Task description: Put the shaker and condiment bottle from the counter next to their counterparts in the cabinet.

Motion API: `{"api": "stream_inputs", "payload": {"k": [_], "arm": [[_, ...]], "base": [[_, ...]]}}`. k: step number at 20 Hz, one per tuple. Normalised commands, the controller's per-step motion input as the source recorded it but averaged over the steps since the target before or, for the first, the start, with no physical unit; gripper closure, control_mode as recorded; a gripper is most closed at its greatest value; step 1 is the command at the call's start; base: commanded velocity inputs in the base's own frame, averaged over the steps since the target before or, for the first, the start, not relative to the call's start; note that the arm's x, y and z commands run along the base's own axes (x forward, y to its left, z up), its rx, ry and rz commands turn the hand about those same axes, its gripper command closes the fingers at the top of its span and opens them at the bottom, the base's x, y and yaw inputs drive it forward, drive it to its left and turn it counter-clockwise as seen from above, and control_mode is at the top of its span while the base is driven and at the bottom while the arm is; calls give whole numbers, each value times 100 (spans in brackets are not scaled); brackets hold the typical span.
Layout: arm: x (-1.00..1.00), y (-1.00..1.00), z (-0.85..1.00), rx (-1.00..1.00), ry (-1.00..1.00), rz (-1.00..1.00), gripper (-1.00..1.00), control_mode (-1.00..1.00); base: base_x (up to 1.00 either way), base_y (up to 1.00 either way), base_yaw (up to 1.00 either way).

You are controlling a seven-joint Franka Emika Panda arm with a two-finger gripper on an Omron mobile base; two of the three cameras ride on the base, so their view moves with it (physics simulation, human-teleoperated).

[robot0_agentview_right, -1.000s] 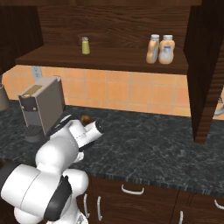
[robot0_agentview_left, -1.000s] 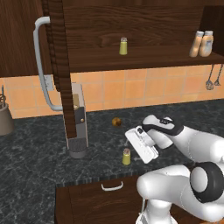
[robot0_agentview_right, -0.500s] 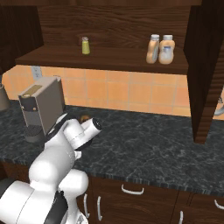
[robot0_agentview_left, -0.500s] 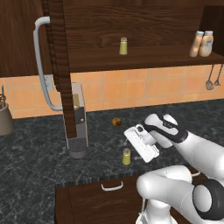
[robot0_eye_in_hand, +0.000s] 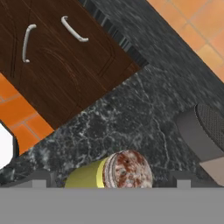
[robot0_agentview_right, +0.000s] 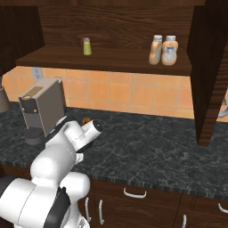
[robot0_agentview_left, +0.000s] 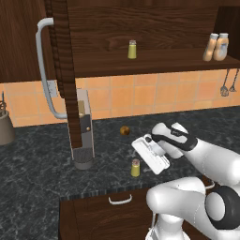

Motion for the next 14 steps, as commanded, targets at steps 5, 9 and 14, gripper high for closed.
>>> {"api": "stream_inputs", "payload": {"k": [5,9,14], "arm": [[0,15,-26,-1,-1,0,-100,-100],[0,25,-21,0,0,0,-100,-100],[-3,32,-29,-5,0,0,100,-100]], "base": [[0,0,0],[0,0,0],[0,0,0]]}}
